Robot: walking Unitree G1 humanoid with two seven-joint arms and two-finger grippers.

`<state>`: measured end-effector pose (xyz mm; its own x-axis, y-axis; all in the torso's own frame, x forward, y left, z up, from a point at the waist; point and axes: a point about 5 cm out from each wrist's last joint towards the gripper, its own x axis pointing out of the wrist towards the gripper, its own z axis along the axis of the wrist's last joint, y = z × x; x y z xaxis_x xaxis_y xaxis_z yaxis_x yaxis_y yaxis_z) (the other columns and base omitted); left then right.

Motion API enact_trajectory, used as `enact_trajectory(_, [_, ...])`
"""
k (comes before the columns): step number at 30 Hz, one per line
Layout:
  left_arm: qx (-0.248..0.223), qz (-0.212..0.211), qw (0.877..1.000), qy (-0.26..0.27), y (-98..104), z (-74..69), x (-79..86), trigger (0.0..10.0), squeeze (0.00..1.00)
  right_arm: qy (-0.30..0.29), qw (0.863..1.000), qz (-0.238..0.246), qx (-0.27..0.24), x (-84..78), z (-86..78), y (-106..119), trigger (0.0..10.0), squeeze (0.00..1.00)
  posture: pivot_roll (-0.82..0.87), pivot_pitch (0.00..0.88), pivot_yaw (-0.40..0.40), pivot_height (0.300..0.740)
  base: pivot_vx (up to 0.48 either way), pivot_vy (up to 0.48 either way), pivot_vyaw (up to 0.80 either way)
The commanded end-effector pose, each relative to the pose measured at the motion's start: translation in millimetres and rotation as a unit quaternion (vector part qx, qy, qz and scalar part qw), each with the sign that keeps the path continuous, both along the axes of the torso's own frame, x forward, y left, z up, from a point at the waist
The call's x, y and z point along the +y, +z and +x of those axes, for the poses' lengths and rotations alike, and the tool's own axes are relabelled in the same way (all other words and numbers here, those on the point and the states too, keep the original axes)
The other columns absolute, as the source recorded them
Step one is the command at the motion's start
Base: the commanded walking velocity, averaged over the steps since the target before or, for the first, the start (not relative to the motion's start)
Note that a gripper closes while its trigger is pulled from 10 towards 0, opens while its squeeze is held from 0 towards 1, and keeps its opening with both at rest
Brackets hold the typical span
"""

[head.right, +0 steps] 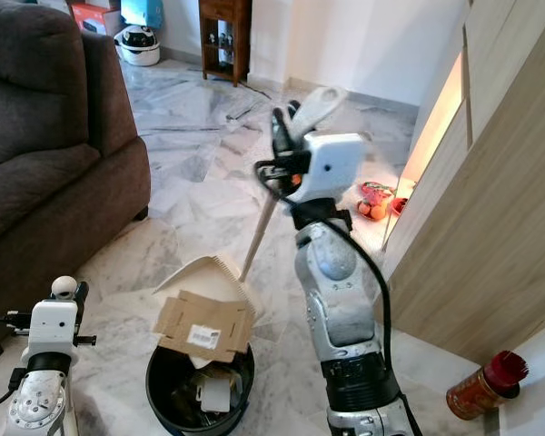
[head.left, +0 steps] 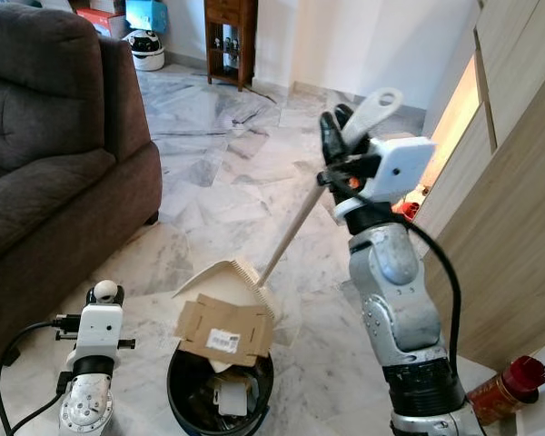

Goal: Sweep floor

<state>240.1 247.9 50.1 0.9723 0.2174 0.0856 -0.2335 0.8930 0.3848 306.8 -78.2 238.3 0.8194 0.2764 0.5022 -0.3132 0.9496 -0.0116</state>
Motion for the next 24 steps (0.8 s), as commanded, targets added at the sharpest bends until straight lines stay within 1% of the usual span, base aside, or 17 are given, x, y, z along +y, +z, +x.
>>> enact_trajectory(1, [-0.018, 0.004, 1.0, -0.014, 6, 4.6, -4.6, 10.0, 0.0, 0.007, 0.998, 0.002, -0.059, 1.0, -11.1, 18, 10.0, 0.0, 0.11, 0.0, -0.061, 0.74, 0.0, 0.0, 0.0])
enact_trajectory(3, [-0.019, 0.004, 1.0, -0.014, 7, 4.9, -4.8, 10.0, 0.0, 0.03, 0.996, -0.023, -0.077, 9.7, -20.6, 15, 10.0, 0.0, 0.11, 0.0, -0.061, 0.74, 0.0, 0.0, 0.0])
enact_trajectory(4, [-0.019, 0.004, 1.0, -0.014, 7, 4.9, -4.8, 10.0, 0.0, 0.03, 0.996, -0.023, -0.077, 9.7, -20.6, 15, 10.0, 0.0, 0.11, 0.0, -0.061, 0.74, 0.0, 0.0, 0.0])
enact_trajectory(6, [-0.019, 0.003, 1.0, -0.014, 7, 5.3, -4.9, 10.0, 0.0, 0.05, 0.993, -0.047, -0.093, 17.5, -28.0, 13, 10.0, 0.0, 0.11, 0.0, -0.06, 0.74, 0.0, 0.0, 0.0])
enact_trajectory(7, [-0.019, 0.003, 1.0, -0.014, 7, 5.3, -4.9, 10.0, 0.0, 0.05, 0.993, -0.047, -0.093, 17.5, -28.0, 13, 10.0, 0.0, 0.11, 0.0, -0.06, 0.74, 0.0, 0.0, 0.0])
enact_trajectory(9, [-0.019, 0.003, 1.0, -0.014, 7, 5.4, -4.8, 10.0, 0.0, 0.064, 0.992, -0.057, -0.098, 24.6, -34.2, 12, 10.0, 0.0, 0.1, 0.0, -0.06, 0.74, 0.0, 0.0, 0.0])
enact_trajectory(14, [-0.02, 0.003, 1.0, -0.014, 7, 5.9, -4.6, 10.0, 0.0, 0.087, 0.988, -0.063, -0.109, 31.8, -42.0, 12, 10.0, 0.0, 0.11, 0.0, -0.061, 0.74, 0.0, 0.0, 0.0])
enact_trajectory(19, [-0.02, 0.003, 1.0, -0.013, 7, 6.1, -3.9, 10.0, 0.0, 0.116, 0.984, -0.06, -0.119, 38.4, -51.1, 14, 10.0, 0.0, 0.1, 0.0, -0.061, 0.74, 0.0, 0.0, 0.0])
enact_trajectory(21, [-0.02, 0.003, 1.0, -0.014, 7, 6.2, -4.0, 10.0, 0.0, 0.138, 0.978, -0.08, -0.131, 45.1, -58.8, 13, 10.0, 0.0, 0.1, 0.0, -0.059, 0.74, 0.0, 0.0, 0.0])
enact_trajectory(22, [-0.02, 0.003, 1.0, -0.014, 7, 6.2, -4.0, 10.0, 0.0, 0.138, 0.978, -0.08, -0.131, 45.1, -58.8, 13, 10.0, 0.0, 0.1, 0.0, -0.059, 0.74, 0.0, 0.0, 0.0])
enact_trajectory(24, [-0.02, 0.003, 1.0, -0.015, 7, 6.3, -4.2, 10.0, 0.0, 0.142, 0.975, -0.098, -0.139, 47.7, -61.1, 11, 10.0, 0.0, 0.1, 0.0, -0.059, 0.74, 0.0, 0.0, 0.0])
